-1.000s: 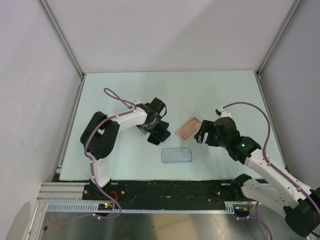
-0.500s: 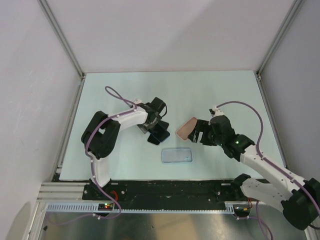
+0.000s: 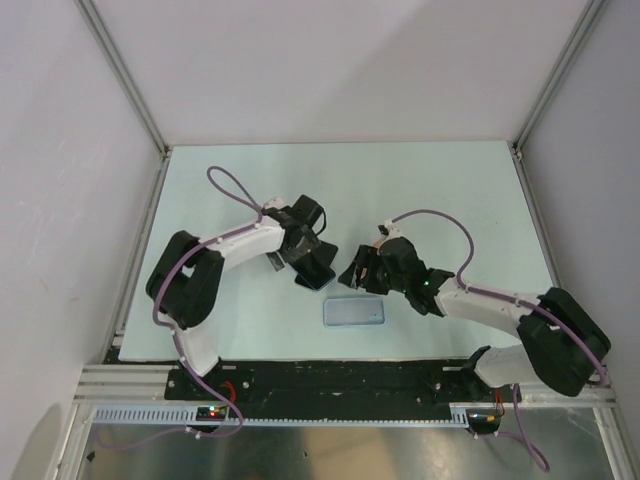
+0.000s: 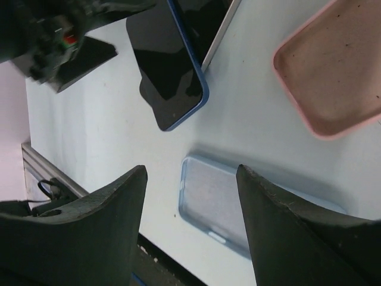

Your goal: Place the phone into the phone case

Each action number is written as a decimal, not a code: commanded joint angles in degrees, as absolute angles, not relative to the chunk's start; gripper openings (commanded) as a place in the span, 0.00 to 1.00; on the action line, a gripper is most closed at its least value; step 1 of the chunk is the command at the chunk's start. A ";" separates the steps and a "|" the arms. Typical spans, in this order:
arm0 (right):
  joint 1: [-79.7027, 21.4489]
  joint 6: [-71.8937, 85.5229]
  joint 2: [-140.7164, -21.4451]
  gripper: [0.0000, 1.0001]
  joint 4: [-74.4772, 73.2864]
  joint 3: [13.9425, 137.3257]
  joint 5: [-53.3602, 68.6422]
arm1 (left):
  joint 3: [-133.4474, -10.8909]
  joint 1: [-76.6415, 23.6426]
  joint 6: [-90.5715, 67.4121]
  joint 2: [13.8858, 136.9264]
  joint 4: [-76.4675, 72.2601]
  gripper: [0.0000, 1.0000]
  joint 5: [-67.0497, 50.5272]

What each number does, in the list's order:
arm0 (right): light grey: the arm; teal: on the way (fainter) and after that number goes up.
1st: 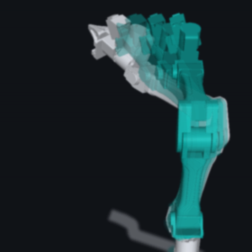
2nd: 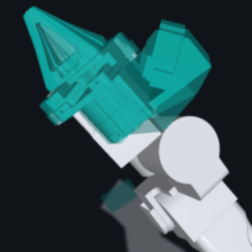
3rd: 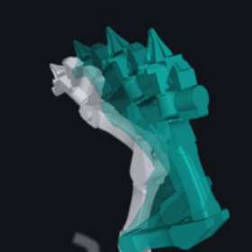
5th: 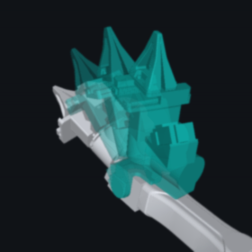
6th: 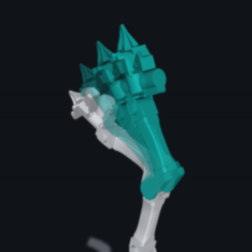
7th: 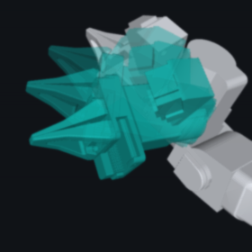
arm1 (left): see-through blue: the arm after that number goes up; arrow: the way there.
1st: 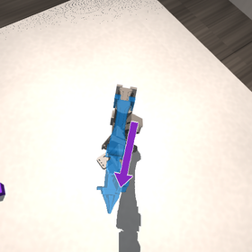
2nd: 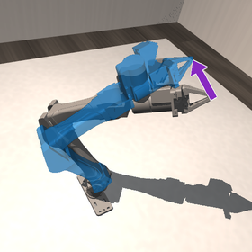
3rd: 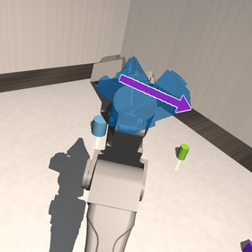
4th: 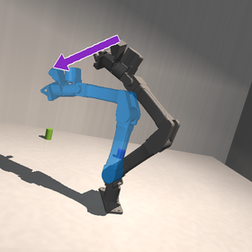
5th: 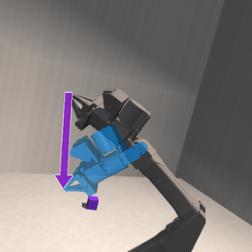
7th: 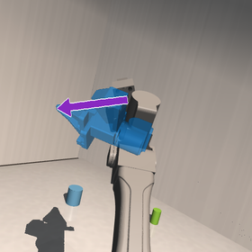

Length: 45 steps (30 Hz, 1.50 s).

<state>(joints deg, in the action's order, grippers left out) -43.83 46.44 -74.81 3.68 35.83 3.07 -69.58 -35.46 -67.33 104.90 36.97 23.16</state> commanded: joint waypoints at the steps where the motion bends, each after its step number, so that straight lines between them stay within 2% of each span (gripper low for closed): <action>1: -44.32 51.02 -79.13 0.67 16.35 34.87 1.58 | -69.00 -34.33 -59.06 98.00 37.93 0.87 22.41; 6: -44.56 52.86 -83.89 0.67 22.19 34.81 1.78 | -69.44 -30.63 -51.35 97.43 36.62 0.86 18.91; 16: -44.81 56.87 -91.96 0.65 29.35 34.80 2.48 | -71.03 -24.84 -42.96 103.52 32.82 0.54 7.27; 21: -44.76 58.16 -94.90 0.62 32.54 34.80 3.16 | -70.68 -24.04 -42.59 105.44 31.94 0.44 5.95; 45: -44.98 63.71 -104.39 0.50 40.65 38.55 8.77 | -63.76 -23.47 -44.62 104.78 27.61 0.28 2.34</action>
<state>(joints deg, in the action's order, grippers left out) -44.53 62.74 -103.26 38.11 36.36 8.25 -66.85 -23.31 -44.14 105.30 27.73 4.16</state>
